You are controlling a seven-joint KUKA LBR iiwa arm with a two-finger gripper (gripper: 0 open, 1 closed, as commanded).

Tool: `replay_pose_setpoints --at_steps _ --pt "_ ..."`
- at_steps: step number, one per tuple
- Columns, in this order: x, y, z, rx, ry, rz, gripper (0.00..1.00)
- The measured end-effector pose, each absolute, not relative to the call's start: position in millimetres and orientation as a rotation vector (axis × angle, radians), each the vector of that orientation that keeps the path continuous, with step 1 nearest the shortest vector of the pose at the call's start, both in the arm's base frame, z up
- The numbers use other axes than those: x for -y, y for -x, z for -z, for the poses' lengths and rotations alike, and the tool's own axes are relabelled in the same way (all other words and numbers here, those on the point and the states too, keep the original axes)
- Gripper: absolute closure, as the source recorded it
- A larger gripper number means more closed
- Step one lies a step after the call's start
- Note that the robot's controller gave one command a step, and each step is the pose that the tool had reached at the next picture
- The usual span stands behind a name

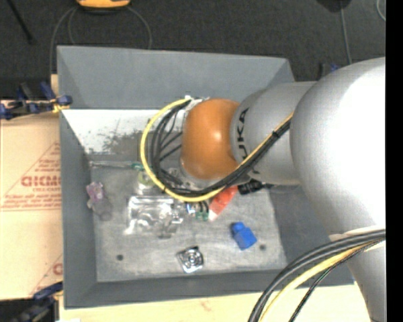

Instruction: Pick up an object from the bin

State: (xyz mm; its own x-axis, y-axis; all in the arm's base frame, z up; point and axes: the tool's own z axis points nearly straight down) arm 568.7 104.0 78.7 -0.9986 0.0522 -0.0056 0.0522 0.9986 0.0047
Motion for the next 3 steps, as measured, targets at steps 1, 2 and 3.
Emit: replay_pose_setpoints --at_steps 1,2,3 --pt "-104 -570.5 -81 -3.13 -0.084 -0.008 1.0" --pt "-104 -570.9 -96 -3.138 -0.085 -0.005 1.0" --pt "-104 -571.8 -146 -3.137 -0.085 -0.004 1.0"
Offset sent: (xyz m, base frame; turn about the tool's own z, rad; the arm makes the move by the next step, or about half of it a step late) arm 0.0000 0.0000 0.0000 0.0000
